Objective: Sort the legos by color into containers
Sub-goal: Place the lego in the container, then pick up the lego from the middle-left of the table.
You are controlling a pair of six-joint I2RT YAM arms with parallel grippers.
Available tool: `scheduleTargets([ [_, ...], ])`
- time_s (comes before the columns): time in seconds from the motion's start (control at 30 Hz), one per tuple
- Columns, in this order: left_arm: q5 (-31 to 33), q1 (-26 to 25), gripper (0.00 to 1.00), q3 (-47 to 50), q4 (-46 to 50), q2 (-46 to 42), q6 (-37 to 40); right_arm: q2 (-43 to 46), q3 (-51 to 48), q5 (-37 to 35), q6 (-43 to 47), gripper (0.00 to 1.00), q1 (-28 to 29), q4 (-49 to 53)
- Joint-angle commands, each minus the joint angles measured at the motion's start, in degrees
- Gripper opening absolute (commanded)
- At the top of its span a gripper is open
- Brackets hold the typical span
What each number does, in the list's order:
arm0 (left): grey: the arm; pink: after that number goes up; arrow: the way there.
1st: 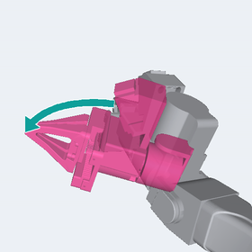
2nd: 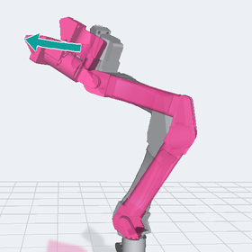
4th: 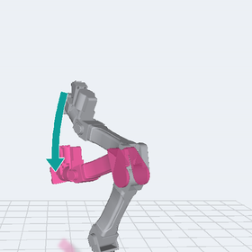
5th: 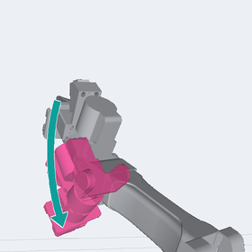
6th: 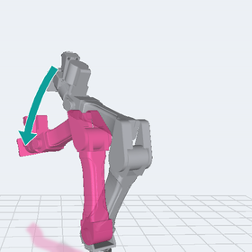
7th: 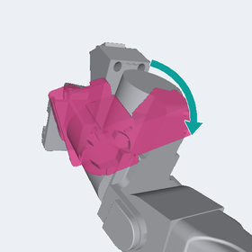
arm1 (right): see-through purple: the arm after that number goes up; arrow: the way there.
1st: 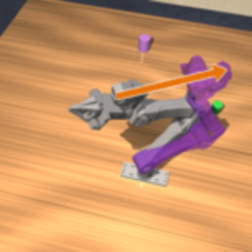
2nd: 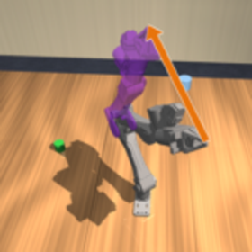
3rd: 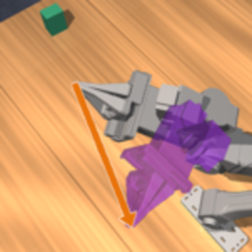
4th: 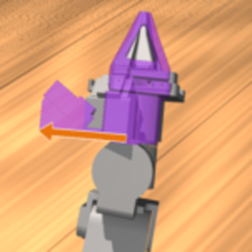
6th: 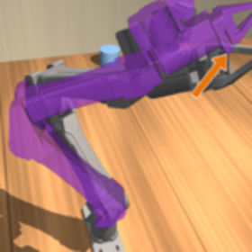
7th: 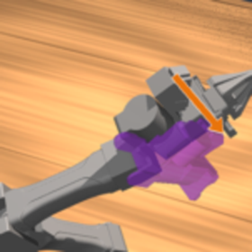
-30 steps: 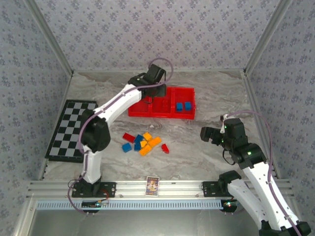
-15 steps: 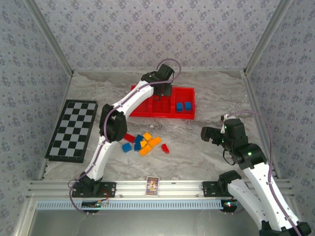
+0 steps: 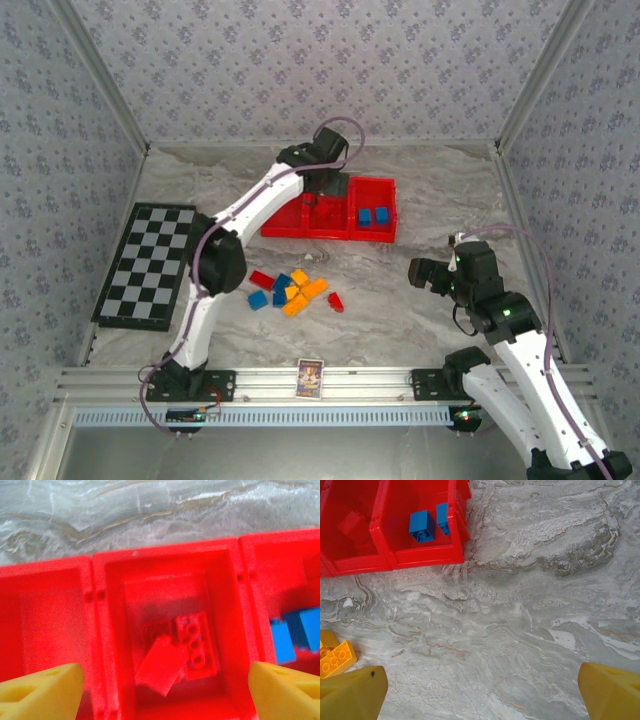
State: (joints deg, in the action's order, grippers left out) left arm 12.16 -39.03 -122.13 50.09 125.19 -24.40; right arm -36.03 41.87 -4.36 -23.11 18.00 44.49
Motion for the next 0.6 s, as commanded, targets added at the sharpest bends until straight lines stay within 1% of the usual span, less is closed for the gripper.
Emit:
scheduleTargets([
  [0.0,0.23,-2.2,0.86,9.67,-2.7,-10.06,0.47,0.0,-0.73,-0.87,-0.36,1.0,0.28,-0.63],
  [0.13,-2.47,-4.39,0.86,26.04,-7.39,-19.34,-3.14,-0.26,-0.82,-0.61,-0.35,1.0,0.22,-0.85],
  [0.23,-2.89,-6.45,0.86,35.75,-9.25,-25.03,-8.47,-0.51,-0.91,-0.31,-0.38,1.0,0.07,-1.1],
  [0.33,-2.31,-9.0,0.85,44.29,-10.79,-29.64,-17.4,-0.96,-0.89,-0.07,-0.44,1.0,0.02,-1.13],
  [0.4,-2.11,-11.31,0.85,50.04,-14.9,-32.24,-24.34,-1.13,-0.82,-0.08,-0.51,1.0,0.02,-1.16],
  [0.5,-0.53,-15.42,0.85,55.91,-19.26,-34.2,-33.08,-1.06,-0.73,-0.2,-0.47,1.0,-0.01,-0.98],
  [0.57,0.41,-18.06,0.83,58.0,-22.15,-34.15,-37.07,-1.06,-0.76,-0.22,-0.56,1.0,-0.03,-0.93],
])
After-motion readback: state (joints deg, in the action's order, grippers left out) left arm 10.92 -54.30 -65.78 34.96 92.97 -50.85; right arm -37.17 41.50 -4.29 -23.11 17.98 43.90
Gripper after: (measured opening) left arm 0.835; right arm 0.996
